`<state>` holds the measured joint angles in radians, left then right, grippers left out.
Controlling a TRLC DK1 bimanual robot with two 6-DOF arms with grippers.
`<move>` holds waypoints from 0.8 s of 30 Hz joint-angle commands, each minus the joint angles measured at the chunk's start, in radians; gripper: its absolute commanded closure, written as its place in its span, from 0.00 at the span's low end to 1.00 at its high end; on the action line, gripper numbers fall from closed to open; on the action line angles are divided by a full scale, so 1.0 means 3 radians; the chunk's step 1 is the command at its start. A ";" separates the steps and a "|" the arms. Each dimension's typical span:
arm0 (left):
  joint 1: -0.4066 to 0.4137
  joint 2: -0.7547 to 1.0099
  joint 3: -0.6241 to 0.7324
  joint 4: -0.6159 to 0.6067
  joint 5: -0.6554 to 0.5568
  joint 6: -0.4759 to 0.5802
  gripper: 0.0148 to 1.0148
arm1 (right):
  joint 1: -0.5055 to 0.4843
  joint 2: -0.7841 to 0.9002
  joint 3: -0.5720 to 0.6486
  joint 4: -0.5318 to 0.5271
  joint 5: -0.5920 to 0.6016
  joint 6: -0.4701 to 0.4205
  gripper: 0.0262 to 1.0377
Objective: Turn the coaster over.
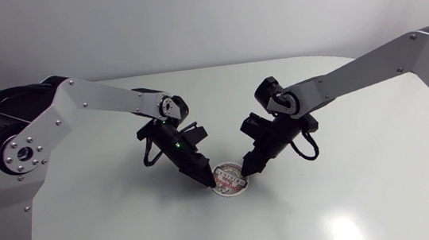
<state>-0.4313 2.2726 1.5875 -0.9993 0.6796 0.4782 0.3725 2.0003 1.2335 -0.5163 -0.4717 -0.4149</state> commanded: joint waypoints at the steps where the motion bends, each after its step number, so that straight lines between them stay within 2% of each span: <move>1: -0.0066 -0.0013 -0.0061 0.0043 0.0061 0.0037 0.82 | -0.0020 0.0062 -0.0047 -0.0017 0.0008 0.0048 0.68; 8: -0.0122 -0.0115 -0.0056 0.0089 0.0138 0.0027 0.82 | -0.0035 0.0051 -0.0067 0.0003 0.0008 0.0048 0.68; 12: -0.0163 0.0125 -0.0056 0.0125 0.0087 -0.0004 0.82 | -0.0076 0.0021 -0.0047 -0.0002 0.0008 0.0059 0.66; 15: -0.0168 0.0243 -0.0076 0.0166 0.0031 -0.0004 0.82 | -0.0137 0.0010 -0.0021 -0.0028 0.0003 0.0059 0.46; 16: -0.0168 0.0268 -0.0081 0.0181 0.0020 -0.0004 0.82 | -0.0147 0.0015 -0.0011 -0.0028 0.0003 0.0059 0.43; 19: -0.0163 0.0294 -0.0122 0.0232 0.0020 -0.0009 0.82 | -0.0163 0.0046 0.0005 -0.0038 -0.0003 0.0069 0.35; 24: -0.0163 0.0299 -0.0132 0.0243 -0.0005 -0.0004 0.82 | -0.0122 0.0138 0.0066 -0.0115 -0.0054 0.0089 0.32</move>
<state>-0.4736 2.3032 1.5875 -0.9462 0.7105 0.4774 0.3294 2.0014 1.2419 -0.5266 -0.4850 -0.4068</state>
